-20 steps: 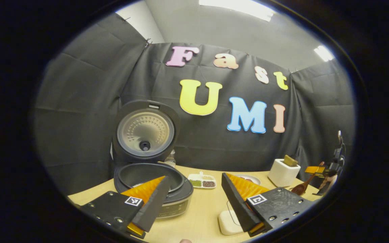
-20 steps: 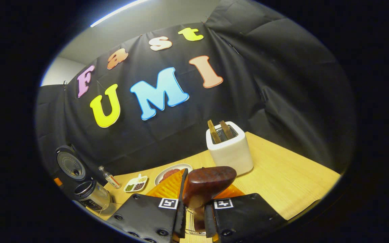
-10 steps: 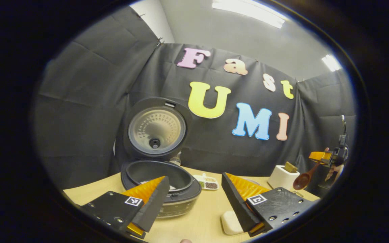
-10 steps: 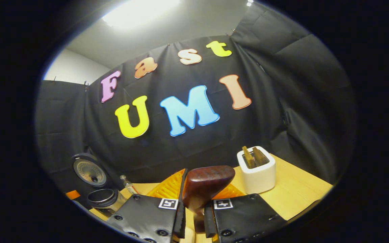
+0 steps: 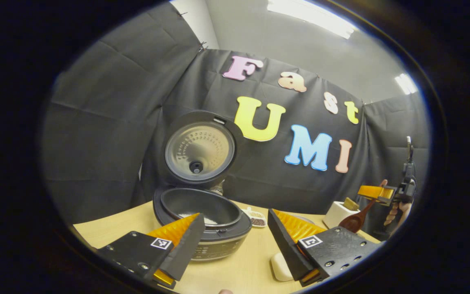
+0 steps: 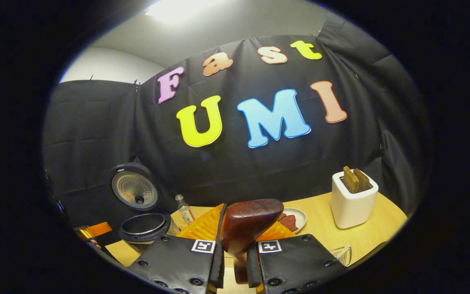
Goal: Close the left gripper, press the button to open the rice cooker; take a wooden spoon from the chopstick holder with the right hand, scoop a spoonful of rice and pour it into the rice cooker, then put the wooden spoon back into the chopstick holder.
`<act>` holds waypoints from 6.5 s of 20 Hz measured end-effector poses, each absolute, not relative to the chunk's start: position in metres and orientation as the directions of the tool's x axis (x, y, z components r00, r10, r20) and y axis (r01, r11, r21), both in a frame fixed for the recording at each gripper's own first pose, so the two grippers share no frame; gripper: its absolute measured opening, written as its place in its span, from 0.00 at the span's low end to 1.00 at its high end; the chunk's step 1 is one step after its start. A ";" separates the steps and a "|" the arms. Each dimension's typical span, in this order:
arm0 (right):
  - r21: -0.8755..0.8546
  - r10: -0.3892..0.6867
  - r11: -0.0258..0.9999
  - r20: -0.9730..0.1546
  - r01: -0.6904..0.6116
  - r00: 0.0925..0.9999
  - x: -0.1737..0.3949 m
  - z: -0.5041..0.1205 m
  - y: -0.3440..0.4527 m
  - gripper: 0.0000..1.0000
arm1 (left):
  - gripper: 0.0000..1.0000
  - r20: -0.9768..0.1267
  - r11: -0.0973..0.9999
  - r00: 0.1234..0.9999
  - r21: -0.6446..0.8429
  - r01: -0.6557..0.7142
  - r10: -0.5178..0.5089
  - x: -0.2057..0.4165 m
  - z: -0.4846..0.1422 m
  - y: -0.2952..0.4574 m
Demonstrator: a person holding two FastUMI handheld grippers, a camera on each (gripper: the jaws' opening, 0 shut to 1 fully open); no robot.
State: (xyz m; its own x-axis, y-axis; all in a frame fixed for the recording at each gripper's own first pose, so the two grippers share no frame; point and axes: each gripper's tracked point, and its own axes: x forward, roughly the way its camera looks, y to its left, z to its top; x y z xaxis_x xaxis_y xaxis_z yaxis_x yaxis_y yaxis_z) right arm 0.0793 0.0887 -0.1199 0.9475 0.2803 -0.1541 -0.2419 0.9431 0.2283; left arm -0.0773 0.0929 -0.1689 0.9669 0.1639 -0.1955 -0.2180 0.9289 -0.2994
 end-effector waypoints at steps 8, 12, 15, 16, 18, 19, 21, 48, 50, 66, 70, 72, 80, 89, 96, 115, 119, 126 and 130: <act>0.083 0.276 0.961 -0.343 -0.263 0.898 0.084 -0.203 0.120 0.24 | 0.96 -0.225 0.919 0.962 -0.326 -0.222 0.152 -0.076 -0.186 0.099; 0.026 0.281 0.955 -0.408 -0.296 0.869 0.083 -0.231 0.133 0.24 | 0.96 -0.234 0.922 0.962 -0.322 -0.216 0.143 -0.076 -0.190 0.097; 0.039 0.291 0.952 -0.417 -0.303 0.861 0.082 -0.236 0.143 0.24 | 0.96 -0.245 0.922 0.959 -0.319 -0.220 0.144 -0.077 -0.196 0.098; 0.069 0.313 0.947 -0.429 -0.314 0.847 0.077 -0.241 0.152 0.24 | 0.96 -0.248 0.921 0.958 -0.323 -0.220 0.142 -0.078 -0.197 0.099; 0.140 0.375 0.926 -0.444 -0.350 0.814 0.069 -0.248 0.174 0.24 | 0.96 -0.251 0.916 0.958 -0.332 -0.223 0.142 -0.079 -0.200 0.102; 0.167 0.394 0.919 -0.447 -0.358 0.803 0.067 -0.249 0.183 0.24 | 0.96 -0.253 0.914 0.957 -0.337 -0.226 0.144 -0.080 -0.202 0.103; 0.210 0.417 0.909 -0.452 -0.361 0.788 0.065 -0.250 0.195 0.24 | 0.96 -0.256 0.911 0.955 -0.341 -0.232 0.147 -0.082 -0.204 0.106; 0.814 0.411 0.579 -0.351 0.056 0.841 0.083 -0.245 0.118 0.24 | 0.96 -0.268 0.908 0.950 -0.338 -0.248 0.160 -0.096 -0.205 0.105; 0.844 0.370 0.525 -0.343 0.110 0.864 0.087 -0.247 0.105 0.24 | 0.96 -0.268 0.908 0.949 -0.335 -0.252 0.165 -0.099 -0.205 0.107; 0.969 0.331 0.198 -0.210 0.149 0.920 0.138 -0.196 0.131 0.24 | 0.96 -0.273 0.898 0.935 -0.313 -0.308 0.225 -0.120 -0.207 0.133; 0.974 0.340 0.178 -0.196 0.142 0.920 0.151 -0.189 0.155 0.24 | 0.96 -0.263 0.898 0.938 -0.318 -0.304 0.225 -0.124 -0.204 0.139; 0.979 0.372 0.162 -0.177 0.124 0.911 0.155 -0.179 0.176 0.24 | 0.96 -0.261 0.898 0.938 -0.316 -0.307 0.229 -0.126 -0.205 0.145; 0.982 0.435 0.183 -0.125 0.048 0.892 0.183 -0.135 0.250 0.21 | 0.96 -0.268 0.886 0.932 -0.330 -0.326 0.243 -0.133 -0.210 0.170; 0.933 0.511 0.355 -0.140 -0.060 0.848 0.217 -0.112 0.349 0.23 | 0.96 -0.261 0.876 0.927 -0.335 -0.347 0.268 -0.136 -0.212 0.200; 0.768 0.547 0.598 -0.184 -0.227 0.816 0.222 -0.119 0.423 0.24 | 0.96 -0.243 0.868 0.922 -0.331 -0.370 0.301 -0.141 -0.206 0.217; 0.417 0.514 0.810 -0.169 -0.411 0.841 0.225 -0.113 0.474 0.24 | 0.96 -0.250 0.856 0.921 -0.357 -0.375 0.299 -0.143 -0.214 0.224; 0.332 0.526 0.824 -0.151 -0.459 0.837 0.218 -0.107 0.482 0.23 | 0.97 -0.245 0.857 0.920 -0.351 -0.378 0.306 -0.141 -0.212 0.225; 0.195 0.573 0.815 -0.131 -0.545 0.809 0.202 -0.100 0.503 0.23 | 0.97 -0.244 0.856 0.923 -0.360 -0.371 0.297 -0.143 -0.211 0.222; 0.072 0.592 0.805 -0.139 -0.588 0.794 0.194 -0.101 0.514 0.23 | 0.96 -0.245 0.859 0.919 -0.343 -0.381 0.310 -0.147 -0.213 0.225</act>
